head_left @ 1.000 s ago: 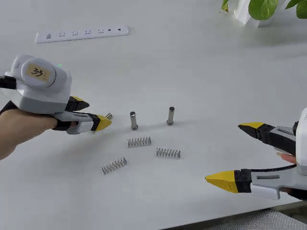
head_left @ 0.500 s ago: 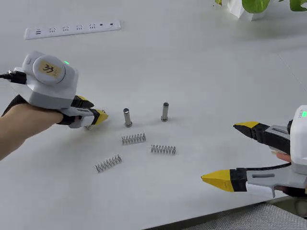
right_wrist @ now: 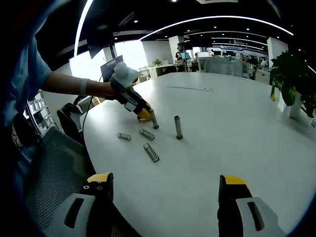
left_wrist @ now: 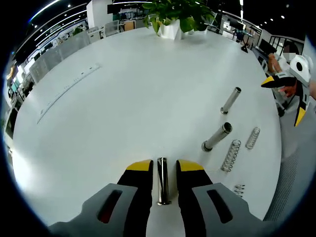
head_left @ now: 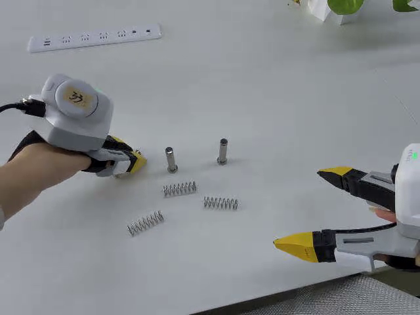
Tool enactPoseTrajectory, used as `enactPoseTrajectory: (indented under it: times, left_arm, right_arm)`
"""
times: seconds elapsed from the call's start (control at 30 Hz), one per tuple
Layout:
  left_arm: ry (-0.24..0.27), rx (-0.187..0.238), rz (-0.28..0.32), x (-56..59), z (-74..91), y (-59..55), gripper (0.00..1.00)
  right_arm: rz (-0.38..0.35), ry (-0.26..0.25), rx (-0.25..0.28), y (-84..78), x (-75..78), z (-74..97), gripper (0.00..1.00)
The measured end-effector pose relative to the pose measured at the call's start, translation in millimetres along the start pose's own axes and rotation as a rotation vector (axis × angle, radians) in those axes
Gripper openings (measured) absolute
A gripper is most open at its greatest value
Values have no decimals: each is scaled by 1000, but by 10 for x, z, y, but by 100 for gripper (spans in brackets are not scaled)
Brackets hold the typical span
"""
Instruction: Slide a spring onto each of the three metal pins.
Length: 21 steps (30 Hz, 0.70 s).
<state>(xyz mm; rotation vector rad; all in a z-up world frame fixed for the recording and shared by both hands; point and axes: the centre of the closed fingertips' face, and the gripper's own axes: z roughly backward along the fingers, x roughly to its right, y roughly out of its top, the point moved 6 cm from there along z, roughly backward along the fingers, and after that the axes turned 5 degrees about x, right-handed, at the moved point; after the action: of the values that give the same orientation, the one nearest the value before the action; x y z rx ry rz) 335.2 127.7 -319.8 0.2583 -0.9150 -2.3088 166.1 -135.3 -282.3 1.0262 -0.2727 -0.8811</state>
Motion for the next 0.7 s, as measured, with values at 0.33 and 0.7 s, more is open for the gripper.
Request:
enactPoseTrajectory:
  times: [0.33, 0.7]
  left_arm:
    - [17, -16, -16, -9, -16, 17, 9]
    - [28, -3, 20, -16, 0, 6, 5]
  right_arm:
    - [-6, 6, 1, 9, -30, -8, 87]
    - [-11, 11, 7, 14, -81, -28, 87]
